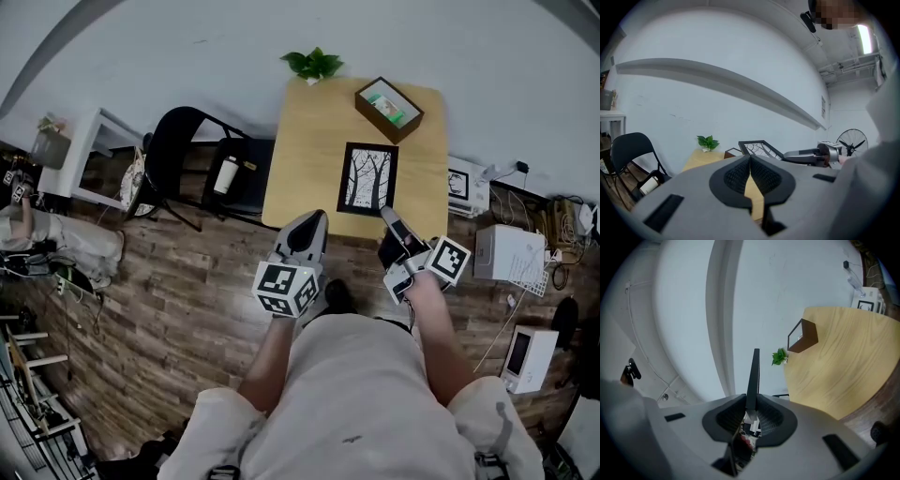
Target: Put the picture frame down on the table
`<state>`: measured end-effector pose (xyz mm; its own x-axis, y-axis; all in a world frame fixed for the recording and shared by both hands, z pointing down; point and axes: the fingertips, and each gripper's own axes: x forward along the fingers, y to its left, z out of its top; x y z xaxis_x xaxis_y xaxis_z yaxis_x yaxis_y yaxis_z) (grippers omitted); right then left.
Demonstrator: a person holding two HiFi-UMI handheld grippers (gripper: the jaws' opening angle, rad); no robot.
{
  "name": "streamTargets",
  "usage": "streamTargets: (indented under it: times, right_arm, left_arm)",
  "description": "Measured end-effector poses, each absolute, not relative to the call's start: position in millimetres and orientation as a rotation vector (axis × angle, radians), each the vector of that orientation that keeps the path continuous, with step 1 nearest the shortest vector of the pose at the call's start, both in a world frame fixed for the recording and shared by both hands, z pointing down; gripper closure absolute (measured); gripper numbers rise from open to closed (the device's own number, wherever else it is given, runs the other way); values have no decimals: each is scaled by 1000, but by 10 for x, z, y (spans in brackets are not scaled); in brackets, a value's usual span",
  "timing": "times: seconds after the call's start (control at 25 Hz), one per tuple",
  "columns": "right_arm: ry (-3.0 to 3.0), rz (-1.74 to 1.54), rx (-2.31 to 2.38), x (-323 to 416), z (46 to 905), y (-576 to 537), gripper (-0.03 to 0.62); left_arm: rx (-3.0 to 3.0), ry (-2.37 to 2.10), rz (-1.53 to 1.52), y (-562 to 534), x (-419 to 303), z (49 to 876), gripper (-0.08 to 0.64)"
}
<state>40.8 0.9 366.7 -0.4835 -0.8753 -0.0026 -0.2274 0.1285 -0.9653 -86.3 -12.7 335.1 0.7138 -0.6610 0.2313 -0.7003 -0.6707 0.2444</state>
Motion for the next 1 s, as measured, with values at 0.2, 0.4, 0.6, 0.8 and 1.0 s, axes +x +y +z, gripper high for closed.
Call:
streamTargets:
  times: [0.2, 0.4, 0.6, 0.8, 1.0]
  right_arm:
    - [1801, -1390, -1070, 222, 3721, -192, 525]
    - [1797, -1416, -1091, 119, 3834, -322, 525]
    - [1816, -1460, -1111, 35, 3931, -389, 525]
    - [1839, -1507, -1100, -33, 4034, -434, 525]
    - [1863, -1571, -1080, -78, 4153, -564, 525]
  left_arm:
    - [2610, -1046, 175, -317, -1010, 3402, 552]
    - [2600, -1033, 168, -470, -1093, 3473, 552]
    - [2585, -1035, 161, -552, -1159, 3512, 552]
    - [2560, -1056, 161, -603, -1212, 3569, 552]
    - [2520, -1096, 180, -677, -1251, 3655, 552]
